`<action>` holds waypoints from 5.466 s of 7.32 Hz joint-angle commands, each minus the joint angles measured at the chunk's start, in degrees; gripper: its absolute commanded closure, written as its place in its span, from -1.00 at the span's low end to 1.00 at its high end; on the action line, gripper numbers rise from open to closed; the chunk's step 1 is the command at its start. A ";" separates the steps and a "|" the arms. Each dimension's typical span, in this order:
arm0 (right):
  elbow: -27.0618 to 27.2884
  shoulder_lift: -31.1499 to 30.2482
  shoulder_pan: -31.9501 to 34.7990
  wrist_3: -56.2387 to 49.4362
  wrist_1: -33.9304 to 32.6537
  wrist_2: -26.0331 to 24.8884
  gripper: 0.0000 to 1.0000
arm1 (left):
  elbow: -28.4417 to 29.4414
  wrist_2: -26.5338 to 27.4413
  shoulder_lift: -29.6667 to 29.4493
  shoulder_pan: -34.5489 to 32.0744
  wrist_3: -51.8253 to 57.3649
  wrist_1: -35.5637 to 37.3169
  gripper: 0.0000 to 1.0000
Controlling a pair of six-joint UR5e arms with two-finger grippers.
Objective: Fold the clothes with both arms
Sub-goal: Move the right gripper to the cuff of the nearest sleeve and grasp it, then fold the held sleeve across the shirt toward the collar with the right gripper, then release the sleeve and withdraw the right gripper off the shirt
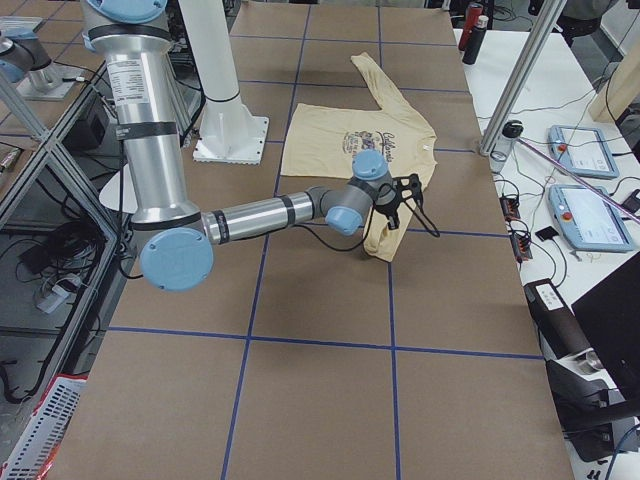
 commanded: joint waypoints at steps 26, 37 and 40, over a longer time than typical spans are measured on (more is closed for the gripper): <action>15.66 11.06 3.08 -16.47 -43.31 0.71 -1.00 | 1.38 17.63 3.78 23.48 -36.25 -18.58 -1.00; 24.23 -8.96 14.28 -33.06 -39.44 9.37 -1.00 | 15.97 26.63 -2.81 40.21 -45.97 -23.67 -0.25; 24.14 -8.52 14.28 -32.71 -39.44 9.28 -1.00 | 16.06 26.54 -1.50 40.74 -45.71 -23.85 -0.24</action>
